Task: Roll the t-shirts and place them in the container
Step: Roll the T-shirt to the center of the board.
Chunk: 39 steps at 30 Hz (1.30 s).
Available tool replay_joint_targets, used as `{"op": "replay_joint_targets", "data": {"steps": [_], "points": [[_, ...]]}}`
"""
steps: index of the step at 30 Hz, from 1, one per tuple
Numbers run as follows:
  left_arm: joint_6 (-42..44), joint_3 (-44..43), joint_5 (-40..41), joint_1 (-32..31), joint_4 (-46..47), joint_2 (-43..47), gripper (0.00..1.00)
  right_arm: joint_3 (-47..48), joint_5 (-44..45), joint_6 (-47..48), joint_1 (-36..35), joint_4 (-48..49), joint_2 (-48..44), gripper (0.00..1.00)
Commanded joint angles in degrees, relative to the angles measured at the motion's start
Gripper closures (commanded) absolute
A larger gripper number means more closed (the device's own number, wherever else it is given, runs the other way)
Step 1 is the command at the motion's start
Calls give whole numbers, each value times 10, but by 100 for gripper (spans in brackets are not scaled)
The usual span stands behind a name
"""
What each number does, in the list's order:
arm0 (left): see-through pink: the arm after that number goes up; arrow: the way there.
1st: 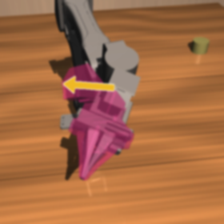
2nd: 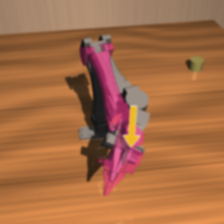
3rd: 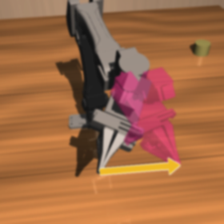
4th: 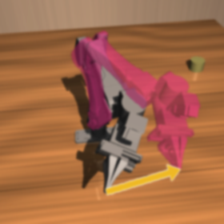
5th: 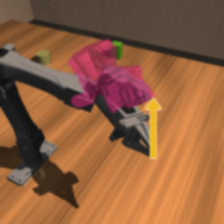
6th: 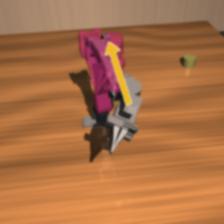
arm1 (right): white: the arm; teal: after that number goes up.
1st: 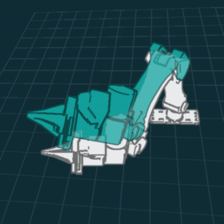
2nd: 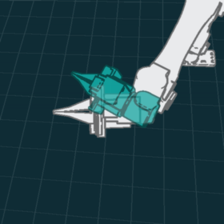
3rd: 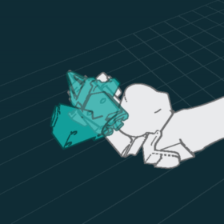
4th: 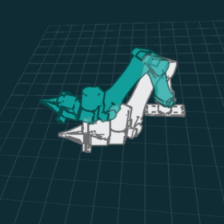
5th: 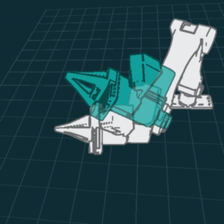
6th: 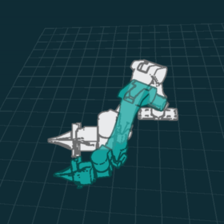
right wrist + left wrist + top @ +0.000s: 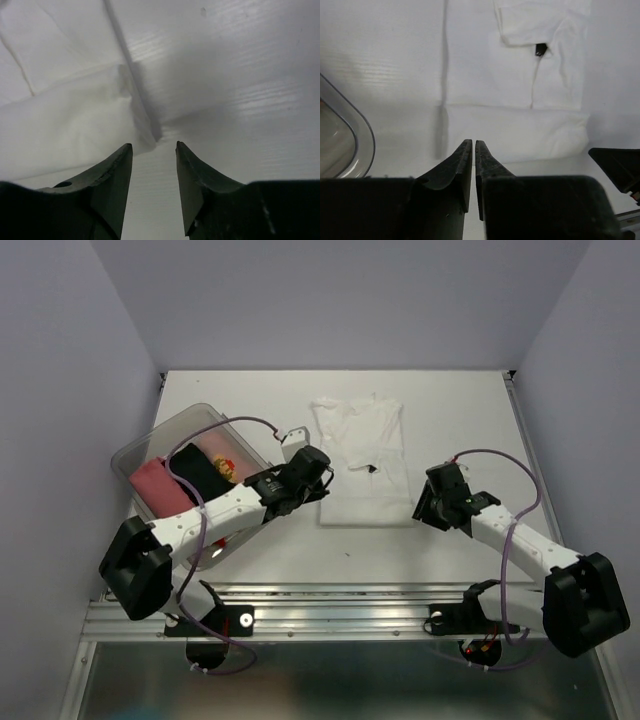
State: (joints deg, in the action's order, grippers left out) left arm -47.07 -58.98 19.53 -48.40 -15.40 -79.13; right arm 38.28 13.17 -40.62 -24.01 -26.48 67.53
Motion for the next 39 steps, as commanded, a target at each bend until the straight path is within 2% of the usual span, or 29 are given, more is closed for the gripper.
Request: {"op": "replay_joint_targets", "data": {"steps": [1, 2, 5, 9, 11, 13, 15, 21, 30, 36, 39], "points": [[-42, 43, -9, -7, -28, -19, 80, -40, -104, -17, 29, 25, -28, 50], [-49, 48, -16, -8, -28, -20, 77, -44, -112, -18, 37, 27, -28, 49], [-70, 94, -34, -13, 11, -5, 61, -57, -127, -24, 48, 42, -23, 47], [-88, 129, -45, -12, 54, 12, 36, -72, -154, -31, 55, 58, -20, 46], [-94, 135, -47, -12, 63, 5, 30, -78, -162, -33, 66, 71, -15, 46], [-97, 139, -56, -12, 77, -8, 31, -82, -170, -36, 66, 84, -8, 48], [-102, 141, -59, -12, 82, -20, 38, -86, -175, -38, 71, 90, -4, 50], [-113, 148, -68, -11, 111, -55, 48, -94, -173, -39, 77, 96, -3, 52], [-129, 149, -70, -12, 113, -82, 50, -105, -172, -40, 77, 95, -9, 52], [-141, 155, -78, -12, 112, -99, 57, -107, -173, -43, 77, 94, -15, 52], [-144, 158, -81, -12, 117, -100, 57, -108, -173, -43, 77, 94, -17, 52]]}}
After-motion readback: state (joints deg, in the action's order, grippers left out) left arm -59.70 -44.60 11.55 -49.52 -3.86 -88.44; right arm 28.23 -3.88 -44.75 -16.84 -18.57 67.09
